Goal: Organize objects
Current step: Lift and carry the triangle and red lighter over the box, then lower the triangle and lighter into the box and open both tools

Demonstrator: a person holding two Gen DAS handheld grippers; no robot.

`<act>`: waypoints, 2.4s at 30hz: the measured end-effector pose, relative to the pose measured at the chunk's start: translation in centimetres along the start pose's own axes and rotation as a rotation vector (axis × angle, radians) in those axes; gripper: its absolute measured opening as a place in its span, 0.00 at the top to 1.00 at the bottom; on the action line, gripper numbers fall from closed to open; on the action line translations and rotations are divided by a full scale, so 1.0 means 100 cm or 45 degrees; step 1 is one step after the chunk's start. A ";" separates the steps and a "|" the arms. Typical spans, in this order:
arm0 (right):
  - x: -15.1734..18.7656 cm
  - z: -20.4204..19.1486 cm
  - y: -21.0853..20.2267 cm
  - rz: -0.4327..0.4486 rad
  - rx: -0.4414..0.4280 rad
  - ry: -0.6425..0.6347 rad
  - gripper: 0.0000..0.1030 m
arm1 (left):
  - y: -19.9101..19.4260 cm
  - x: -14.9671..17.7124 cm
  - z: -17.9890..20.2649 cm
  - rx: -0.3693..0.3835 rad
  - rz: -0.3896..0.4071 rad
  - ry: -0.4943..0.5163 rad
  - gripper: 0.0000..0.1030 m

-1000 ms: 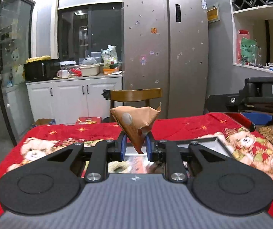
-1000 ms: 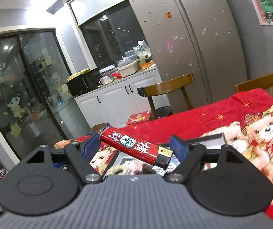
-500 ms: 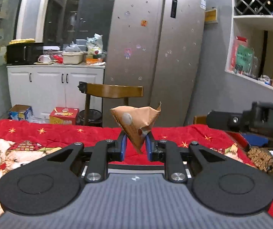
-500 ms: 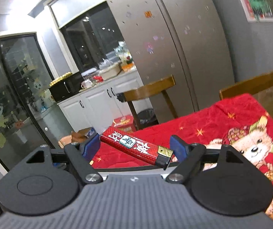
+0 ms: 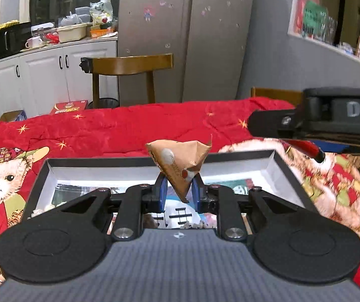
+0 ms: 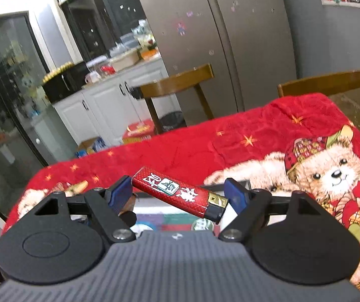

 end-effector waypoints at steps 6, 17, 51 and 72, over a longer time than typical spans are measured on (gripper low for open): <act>0.008 0.014 0.020 -0.057 0.033 0.031 0.22 | 0.013 0.012 -0.008 -0.018 -0.068 -0.025 0.76; 0.020 0.020 0.047 -0.160 0.060 0.031 0.22 | 0.023 0.018 -0.014 -0.050 -0.162 -0.026 0.76; 0.033 0.008 0.059 -0.190 -0.016 -0.028 0.22 | 0.022 0.020 -0.001 -0.112 -0.157 0.065 0.76; 0.036 0.005 0.062 -0.164 0.012 -0.061 0.22 | 0.020 0.019 -0.001 -0.129 -0.147 0.060 0.76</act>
Point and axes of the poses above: each gripper's, at about its wrist camera, not at the fingertips, and y roughly the way its jaws point, z to its right, x to its underside, the point moved 2 cm from there along y, roughly the way its jaws point, and after that the axes turned 5 degrees about y, right-handed, at the moved point
